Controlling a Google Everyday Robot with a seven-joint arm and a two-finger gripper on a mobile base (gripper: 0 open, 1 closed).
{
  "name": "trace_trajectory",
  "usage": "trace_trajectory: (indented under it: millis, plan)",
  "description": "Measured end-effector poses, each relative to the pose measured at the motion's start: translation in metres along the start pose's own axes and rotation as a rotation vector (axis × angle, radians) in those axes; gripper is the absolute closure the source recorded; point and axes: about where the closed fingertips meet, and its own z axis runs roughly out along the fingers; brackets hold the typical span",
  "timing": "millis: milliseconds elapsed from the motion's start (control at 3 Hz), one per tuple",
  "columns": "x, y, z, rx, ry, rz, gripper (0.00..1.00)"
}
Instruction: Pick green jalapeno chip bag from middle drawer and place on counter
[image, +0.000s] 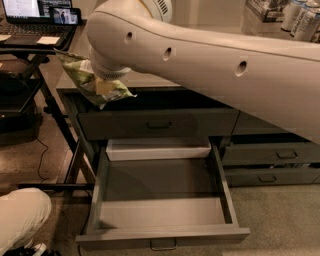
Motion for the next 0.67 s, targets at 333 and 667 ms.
trace_trajectory:
  millis: [333, 667]
  plan:
    - [0.014, -0.023, 0.001, 0.063, 0.011, -0.035, 1.0]
    - [0.03, -0.048, 0.005, 0.117, 0.014, -0.057, 1.0]
